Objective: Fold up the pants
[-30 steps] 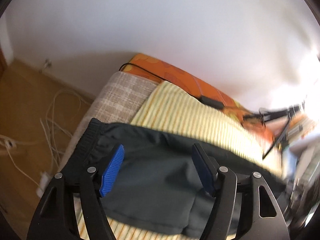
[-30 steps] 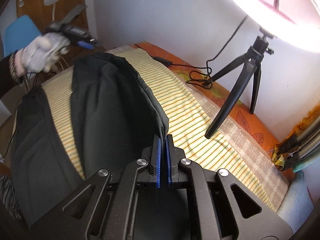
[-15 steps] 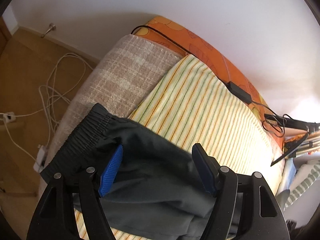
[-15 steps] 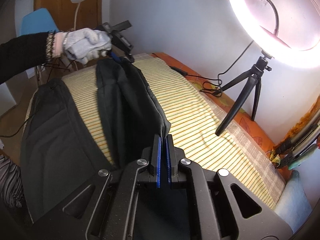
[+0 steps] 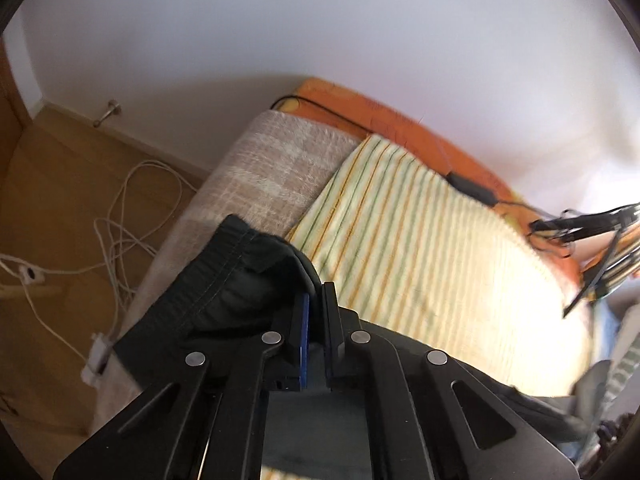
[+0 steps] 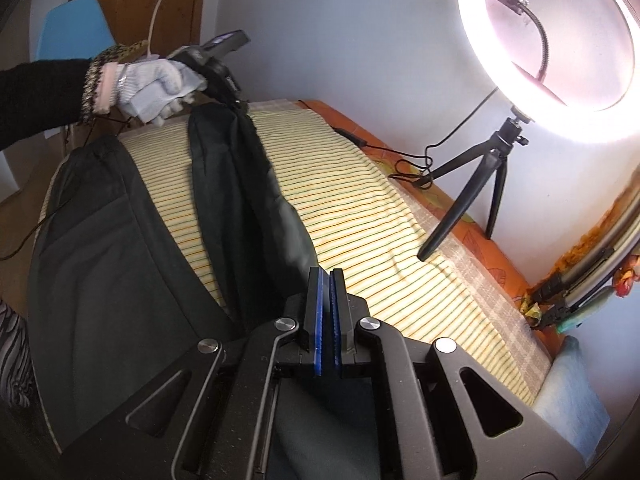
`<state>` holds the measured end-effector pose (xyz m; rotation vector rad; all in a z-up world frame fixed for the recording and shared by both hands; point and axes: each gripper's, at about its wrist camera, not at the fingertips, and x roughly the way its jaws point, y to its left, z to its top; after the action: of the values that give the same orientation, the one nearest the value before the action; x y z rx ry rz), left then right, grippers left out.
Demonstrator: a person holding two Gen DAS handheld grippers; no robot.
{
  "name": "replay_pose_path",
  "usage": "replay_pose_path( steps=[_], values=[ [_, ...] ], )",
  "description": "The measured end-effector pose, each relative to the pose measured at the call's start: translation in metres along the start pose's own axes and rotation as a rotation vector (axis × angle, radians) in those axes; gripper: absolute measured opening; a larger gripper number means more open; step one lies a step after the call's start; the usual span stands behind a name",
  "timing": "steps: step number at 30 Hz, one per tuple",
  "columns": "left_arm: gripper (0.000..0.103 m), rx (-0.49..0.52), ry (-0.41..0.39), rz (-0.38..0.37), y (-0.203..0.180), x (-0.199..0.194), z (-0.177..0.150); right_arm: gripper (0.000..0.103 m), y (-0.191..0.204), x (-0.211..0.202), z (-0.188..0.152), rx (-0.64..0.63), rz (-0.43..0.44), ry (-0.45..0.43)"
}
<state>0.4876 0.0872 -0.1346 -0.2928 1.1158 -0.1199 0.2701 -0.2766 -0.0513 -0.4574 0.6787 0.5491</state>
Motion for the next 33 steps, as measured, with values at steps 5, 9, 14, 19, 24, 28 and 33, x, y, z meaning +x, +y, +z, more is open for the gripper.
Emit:
replay_pose_path(
  steps=[5,9,14,19,24,28,33],
  values=[
    [0.003,0.009,-0.100,-0.050,0.008,-0.055,-0.013,0.004,0.003,-0.001,0.000,-0.009,-0.011,0.032],
    [0.003,0.002,-0.119,-0.065,0.009,-0.074,-0.019,0.011,0.000,0.011,-0.003,0.002,0.033,0.106],
    [0.002,-0.009,-0.130,-0.056,0.018,-0.083,-0.028,0.066,0.019,0.021,-0.009,-0.071,0.099,0.156],
    [0.002,-0.012,-0.140,-0.067,0.022,-0.088,-0.033,0.066,0.035,0.048,-0.012,-0.196,0.051,0.223],
    [0.002,0.012,-0.101,-0.084,0.019,-0.081,-0.033,0.055,0.027,0.078,0.005,-0.176,0.095,0.246],
    [0.007,-0.008,-0.057,-0.088,0.020,-0.068,-0.027,0.010,0.019,0.084,0.006,-0.082,0.184,0.270],
    [0.049,-0.006,-0.009,-0.115,-0.002,-0.043,-0.016,0.005,0.024,0.069,-0.001,0.001,0.219,0.223]
  ],
)
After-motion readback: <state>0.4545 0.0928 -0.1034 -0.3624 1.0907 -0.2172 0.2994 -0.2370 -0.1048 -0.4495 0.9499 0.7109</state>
